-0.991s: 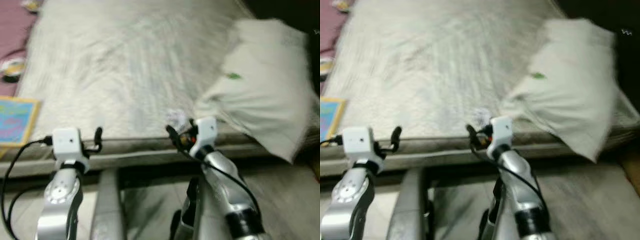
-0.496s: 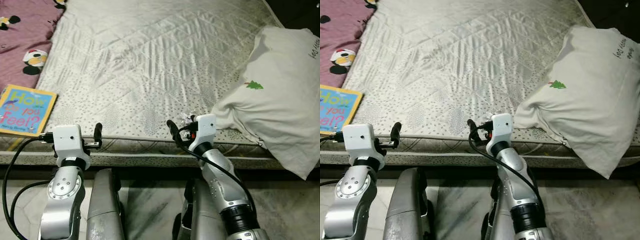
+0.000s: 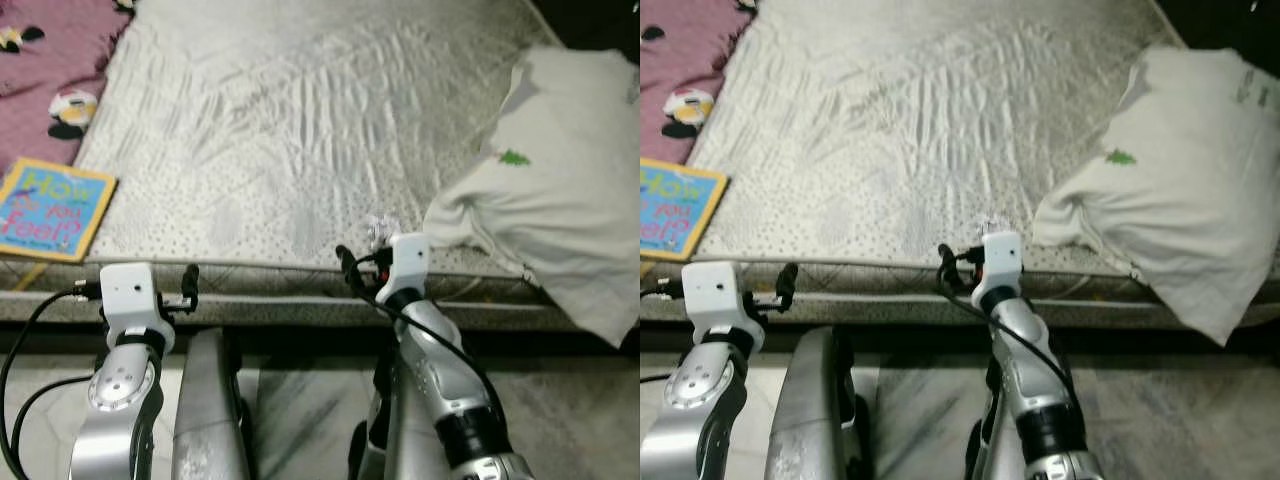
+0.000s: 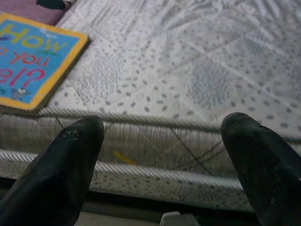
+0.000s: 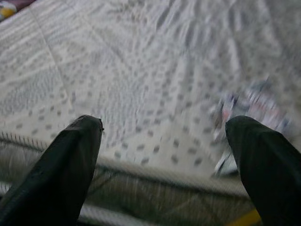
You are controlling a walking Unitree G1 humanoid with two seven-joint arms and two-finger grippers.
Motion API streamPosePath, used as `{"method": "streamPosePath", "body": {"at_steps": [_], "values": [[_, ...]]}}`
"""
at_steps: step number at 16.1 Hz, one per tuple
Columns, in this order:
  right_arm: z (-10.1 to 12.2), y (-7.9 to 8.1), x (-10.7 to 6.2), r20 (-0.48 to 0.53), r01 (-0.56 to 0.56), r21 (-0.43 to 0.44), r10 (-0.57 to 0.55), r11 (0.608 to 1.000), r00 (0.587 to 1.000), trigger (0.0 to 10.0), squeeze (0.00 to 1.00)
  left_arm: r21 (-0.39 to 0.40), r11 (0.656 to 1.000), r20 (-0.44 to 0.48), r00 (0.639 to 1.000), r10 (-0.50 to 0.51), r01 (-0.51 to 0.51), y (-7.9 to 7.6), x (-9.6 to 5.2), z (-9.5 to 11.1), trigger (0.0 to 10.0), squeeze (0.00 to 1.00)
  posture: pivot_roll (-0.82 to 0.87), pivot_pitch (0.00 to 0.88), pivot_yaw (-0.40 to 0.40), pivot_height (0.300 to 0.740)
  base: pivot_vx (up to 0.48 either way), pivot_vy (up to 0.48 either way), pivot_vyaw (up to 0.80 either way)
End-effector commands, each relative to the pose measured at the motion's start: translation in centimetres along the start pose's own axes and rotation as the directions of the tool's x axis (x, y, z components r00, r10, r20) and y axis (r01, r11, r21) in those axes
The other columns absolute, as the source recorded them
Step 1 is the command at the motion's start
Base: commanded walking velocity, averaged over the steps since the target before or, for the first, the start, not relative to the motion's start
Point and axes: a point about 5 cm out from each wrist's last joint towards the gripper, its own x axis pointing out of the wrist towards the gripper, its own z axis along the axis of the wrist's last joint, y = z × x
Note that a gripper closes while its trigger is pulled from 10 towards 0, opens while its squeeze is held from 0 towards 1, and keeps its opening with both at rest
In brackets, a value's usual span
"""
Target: Clean up the room
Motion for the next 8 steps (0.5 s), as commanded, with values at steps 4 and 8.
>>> {"method": "streamPosePath", "body": {"at_steps": [4,8], "values": [[0.05,-0.89,-0.15,0.021,0.044,0.003,-0.044,0.999,0.999,10.0,0.00,-0.004,0.998,0.024,0.998,-0.058,0.058,-0.09,-0.48,0.74,10.0,0.00,0.12,0.218,-0.065,0.484,0.000,0.000,0.00],[-0.01,-0.97,-0.33,0.029,0.050,0.003,-0.050,0.999,0.998,10.0,0.00,-0.017,0.997,0.039,0.996,-0.080,0.081,-0.31,-0.59,0.95,10.0,0.00,0.12,0.209,-0.063,0.484,0.000,0.000,0.00]]}}
